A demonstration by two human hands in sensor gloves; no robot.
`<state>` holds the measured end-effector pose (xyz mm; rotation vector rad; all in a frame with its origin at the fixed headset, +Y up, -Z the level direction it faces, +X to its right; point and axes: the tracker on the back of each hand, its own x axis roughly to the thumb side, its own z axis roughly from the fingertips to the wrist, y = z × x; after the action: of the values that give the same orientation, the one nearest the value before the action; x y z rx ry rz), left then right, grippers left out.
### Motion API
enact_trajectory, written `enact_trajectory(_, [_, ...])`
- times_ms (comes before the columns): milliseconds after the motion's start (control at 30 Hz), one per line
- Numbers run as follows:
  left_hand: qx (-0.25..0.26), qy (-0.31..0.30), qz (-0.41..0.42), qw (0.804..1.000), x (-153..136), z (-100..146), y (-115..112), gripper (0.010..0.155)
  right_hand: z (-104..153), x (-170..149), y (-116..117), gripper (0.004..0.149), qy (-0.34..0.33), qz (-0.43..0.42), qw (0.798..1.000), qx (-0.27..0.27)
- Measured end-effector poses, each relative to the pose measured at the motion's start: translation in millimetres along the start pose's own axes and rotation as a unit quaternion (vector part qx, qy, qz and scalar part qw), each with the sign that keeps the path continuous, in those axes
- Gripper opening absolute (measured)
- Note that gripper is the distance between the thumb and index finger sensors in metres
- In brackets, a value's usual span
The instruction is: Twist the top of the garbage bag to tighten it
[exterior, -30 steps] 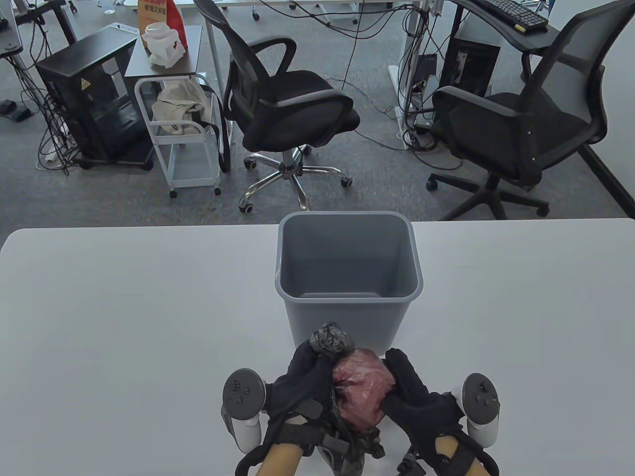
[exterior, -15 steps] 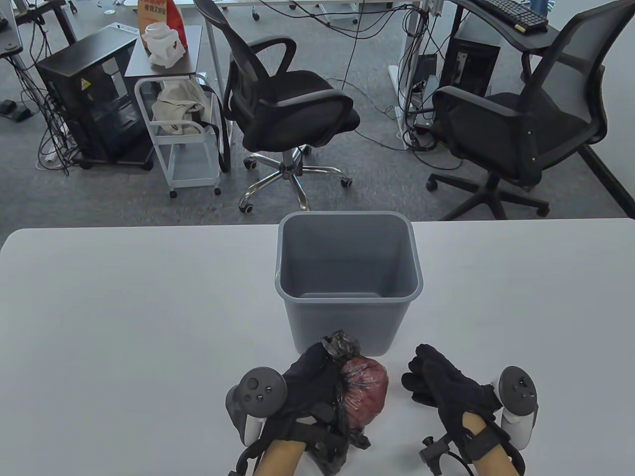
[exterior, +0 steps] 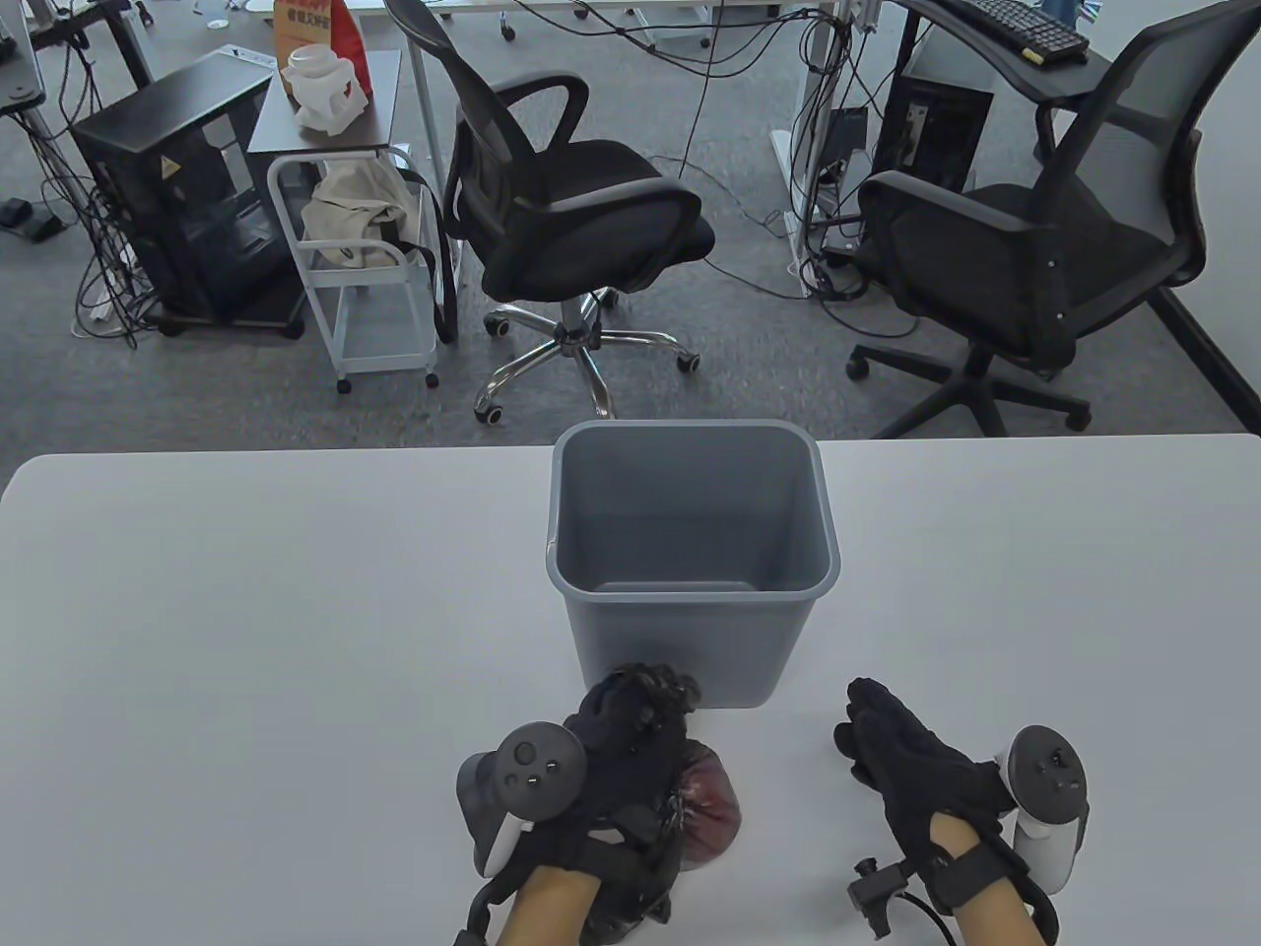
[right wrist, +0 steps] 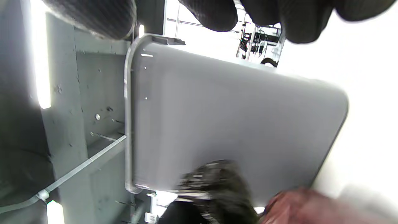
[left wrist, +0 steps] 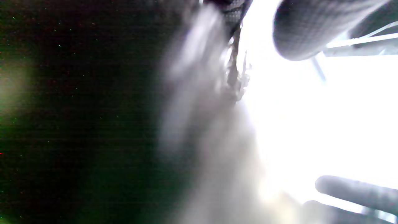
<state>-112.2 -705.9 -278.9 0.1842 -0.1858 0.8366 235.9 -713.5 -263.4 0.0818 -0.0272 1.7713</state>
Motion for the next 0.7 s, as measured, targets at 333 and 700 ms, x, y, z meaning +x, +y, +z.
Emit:
enact_trajectory(333, [0.107, 0.013, -0.237, 0.965, 8, 8, 80, 0.081, 2, 31, 2, 0.086, -0.055, 0.416, 0.908, -0.010])
enact_trajectory(700, [0.000, 0.114, -0.247, 0.962, -36, -3, 88, 0.087, 5, 45, 18, 0.088, -0.076, 0.566, 0.821, -0.026])
